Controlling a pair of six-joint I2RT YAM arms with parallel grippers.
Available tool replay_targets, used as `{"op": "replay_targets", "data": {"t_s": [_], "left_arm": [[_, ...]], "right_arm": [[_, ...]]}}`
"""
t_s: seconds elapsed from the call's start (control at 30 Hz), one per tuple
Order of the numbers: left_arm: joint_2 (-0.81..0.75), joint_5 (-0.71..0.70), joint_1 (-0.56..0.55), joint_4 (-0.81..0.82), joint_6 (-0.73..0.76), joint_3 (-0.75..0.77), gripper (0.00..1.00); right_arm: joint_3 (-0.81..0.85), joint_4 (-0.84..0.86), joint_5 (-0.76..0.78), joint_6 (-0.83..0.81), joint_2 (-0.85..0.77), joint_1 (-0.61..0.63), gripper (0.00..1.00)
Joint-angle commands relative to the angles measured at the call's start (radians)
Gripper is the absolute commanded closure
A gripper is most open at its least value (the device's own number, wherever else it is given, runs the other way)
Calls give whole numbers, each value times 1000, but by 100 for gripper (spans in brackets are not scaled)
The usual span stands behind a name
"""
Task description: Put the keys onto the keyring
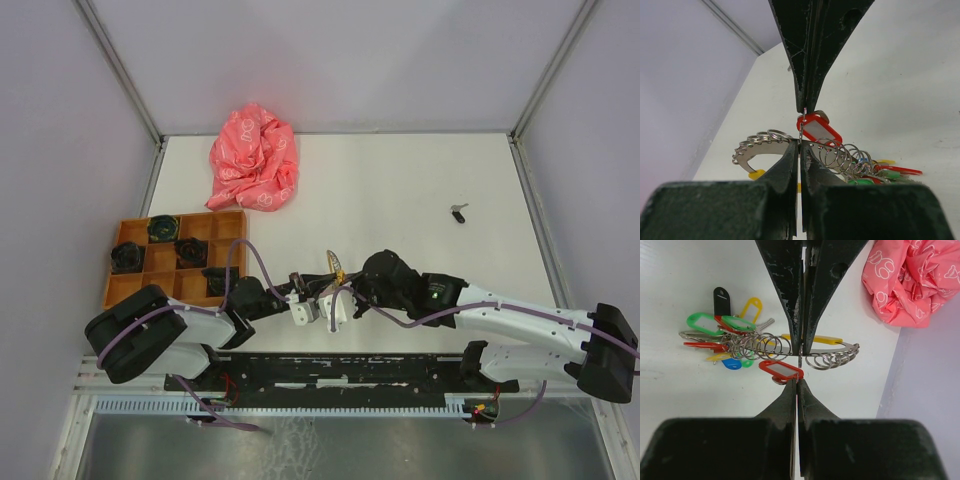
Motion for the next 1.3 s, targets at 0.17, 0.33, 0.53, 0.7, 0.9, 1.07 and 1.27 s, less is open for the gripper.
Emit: {"op": "replay_targets", "data": {"t_s": [0.17, 0.33, 0.53, 0.7, 0.9, 1.07, 1.27], "left_arm": [[0, 16, -5, 99, -21, 36, 97], [3, 23, -5, 95, -22, 39, 97], [2, 24, -4, 95, -23, 40, 97], [3, 28, -5, 96, -26, 41, 97], [3, 27, -6, 92, -26, 42, 97], [3, 26, -5, 89, -25, 42, 97], [3, 31, -5, 87, -26, 44, 97]], "right_arm": [[4, 39, -1, 10, -13, 8, 99], [3, 53, 4, 11, -8, 7, 99], [6, 47, -7, 15, -8, 8, 99], [3, 52, 6, 12, -10, 8, 99], [3, 52, 24, 12, -10, 8, 99], [3, 55, 20, 12, -8, 8, 99], [5, 63, 12, 13, -3, 8, 100]]}}
